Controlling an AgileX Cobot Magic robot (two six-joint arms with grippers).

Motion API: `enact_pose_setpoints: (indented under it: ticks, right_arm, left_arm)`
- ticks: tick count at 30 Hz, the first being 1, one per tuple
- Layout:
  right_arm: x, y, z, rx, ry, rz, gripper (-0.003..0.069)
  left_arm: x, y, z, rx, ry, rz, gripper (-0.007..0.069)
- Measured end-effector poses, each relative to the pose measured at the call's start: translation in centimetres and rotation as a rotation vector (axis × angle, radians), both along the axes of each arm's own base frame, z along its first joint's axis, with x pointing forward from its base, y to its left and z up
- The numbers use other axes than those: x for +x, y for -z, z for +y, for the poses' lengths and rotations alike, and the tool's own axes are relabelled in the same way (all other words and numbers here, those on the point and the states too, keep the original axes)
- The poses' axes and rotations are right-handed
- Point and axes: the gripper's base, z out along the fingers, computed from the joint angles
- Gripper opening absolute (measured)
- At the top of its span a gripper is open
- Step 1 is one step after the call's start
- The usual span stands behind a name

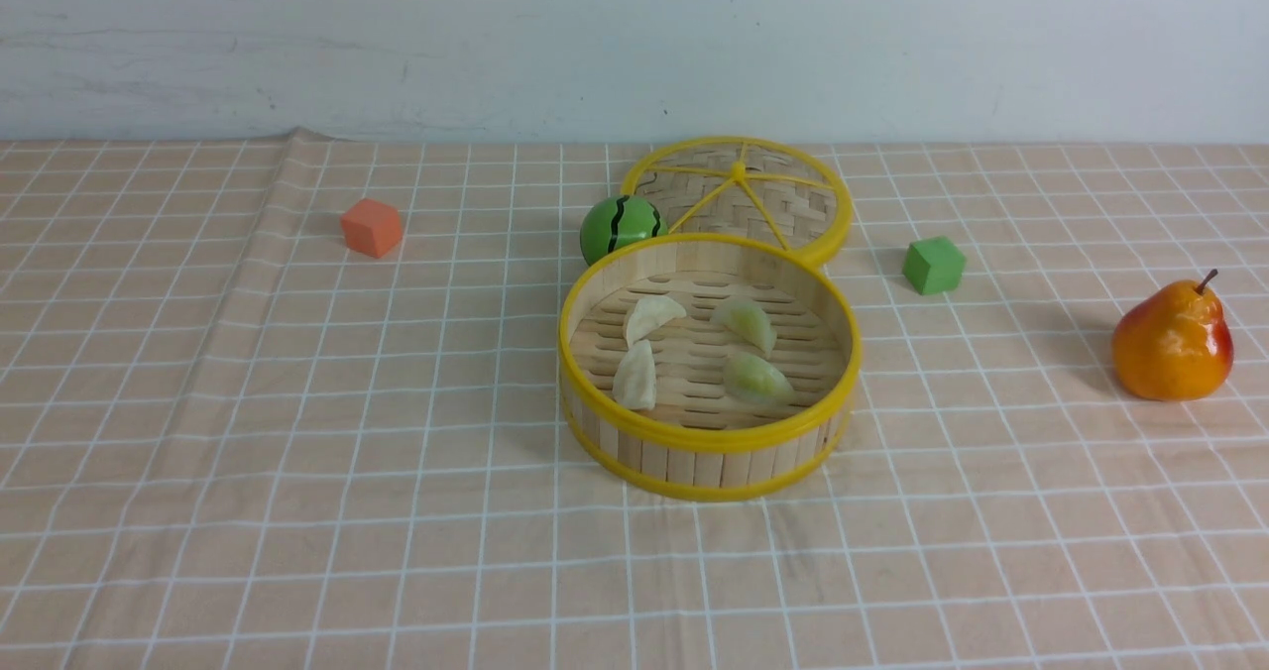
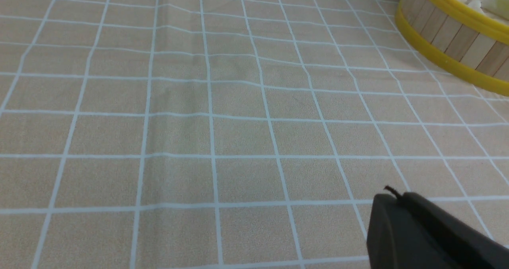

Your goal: Put the dumplings into the steamer on the table with the brown tablecloth.

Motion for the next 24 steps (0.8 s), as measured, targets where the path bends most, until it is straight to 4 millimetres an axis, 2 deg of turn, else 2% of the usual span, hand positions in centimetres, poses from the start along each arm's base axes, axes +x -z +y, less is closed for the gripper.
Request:
enact_pose_setpoints:
  ticks: [24]
  right_arm:
    - [0.0,0.0,0.0,-0.001,0.0,0.0,0.0113]
  left_arm:
    - [0.0,0.0,0.0,0.0,0.0,0.0,-0.0001]
